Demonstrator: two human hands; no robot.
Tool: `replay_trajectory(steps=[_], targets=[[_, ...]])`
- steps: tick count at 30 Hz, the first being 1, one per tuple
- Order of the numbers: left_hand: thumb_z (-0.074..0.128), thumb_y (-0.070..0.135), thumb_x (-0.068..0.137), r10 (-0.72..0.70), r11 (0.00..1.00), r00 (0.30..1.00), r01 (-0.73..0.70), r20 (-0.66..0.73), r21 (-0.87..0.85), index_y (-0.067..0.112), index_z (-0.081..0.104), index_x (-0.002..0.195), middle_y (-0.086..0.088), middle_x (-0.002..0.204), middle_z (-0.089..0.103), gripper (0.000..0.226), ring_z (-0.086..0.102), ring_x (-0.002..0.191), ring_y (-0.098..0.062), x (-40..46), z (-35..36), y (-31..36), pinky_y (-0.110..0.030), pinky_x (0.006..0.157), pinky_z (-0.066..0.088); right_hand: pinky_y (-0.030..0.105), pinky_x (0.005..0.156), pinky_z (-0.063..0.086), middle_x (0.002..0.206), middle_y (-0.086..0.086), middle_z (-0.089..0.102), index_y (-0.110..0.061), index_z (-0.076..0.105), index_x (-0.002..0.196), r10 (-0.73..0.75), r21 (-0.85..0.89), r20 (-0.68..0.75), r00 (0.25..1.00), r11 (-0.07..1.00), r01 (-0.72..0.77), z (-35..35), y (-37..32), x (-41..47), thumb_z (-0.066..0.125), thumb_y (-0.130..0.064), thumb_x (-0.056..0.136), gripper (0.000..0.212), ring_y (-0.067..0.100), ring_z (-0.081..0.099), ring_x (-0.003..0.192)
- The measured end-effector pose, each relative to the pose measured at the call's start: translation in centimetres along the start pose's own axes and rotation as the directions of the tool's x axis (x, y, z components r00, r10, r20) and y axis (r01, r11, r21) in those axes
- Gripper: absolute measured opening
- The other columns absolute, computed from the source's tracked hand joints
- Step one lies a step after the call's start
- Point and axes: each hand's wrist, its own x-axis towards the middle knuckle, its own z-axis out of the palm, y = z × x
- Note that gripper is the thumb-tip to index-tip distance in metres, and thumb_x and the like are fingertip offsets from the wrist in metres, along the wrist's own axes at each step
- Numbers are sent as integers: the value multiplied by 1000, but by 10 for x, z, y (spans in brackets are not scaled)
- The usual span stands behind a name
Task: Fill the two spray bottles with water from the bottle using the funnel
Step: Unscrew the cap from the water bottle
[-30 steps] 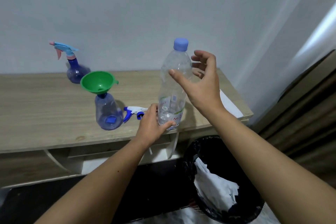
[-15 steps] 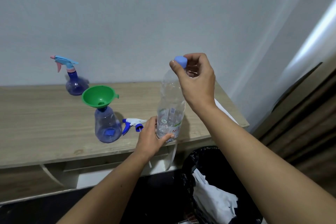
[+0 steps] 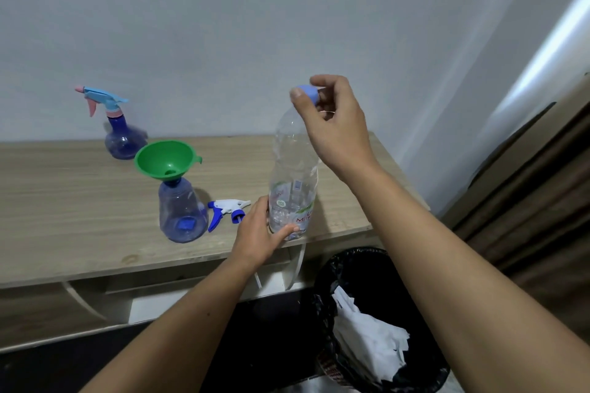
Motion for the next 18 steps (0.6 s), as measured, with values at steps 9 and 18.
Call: replay_trajectory(steps=[9, 18], targets=[[92, 50, 76, -6, 1000, 1000, 6, 3, -17, 23, 55, 138, 5, 130, 67, 78, 68, 118, -15, -1, 0, 1, -44, 100, 61, 25, 87, 52, 107, -3, 75, -22, 70, 110, -50, -2, 38, 998, 999, 50, -6, 4, 2, 62, -34, 105, 15, 13, 69, 96], [91, 50, 78, -12, 1000, 1000, 12, -1, -7, 25, 52, 143, 6, 135, 65, 80, 65, 123, -16, -3, 1, 3, -46, 103, 60, 22, 82, 53, 102, -9, 64, -21, 59, 120, -39, -1, 52, 998, 999, 39, -8, -1, 2, 79, -39, 93, 38, 5, 58, 81]])
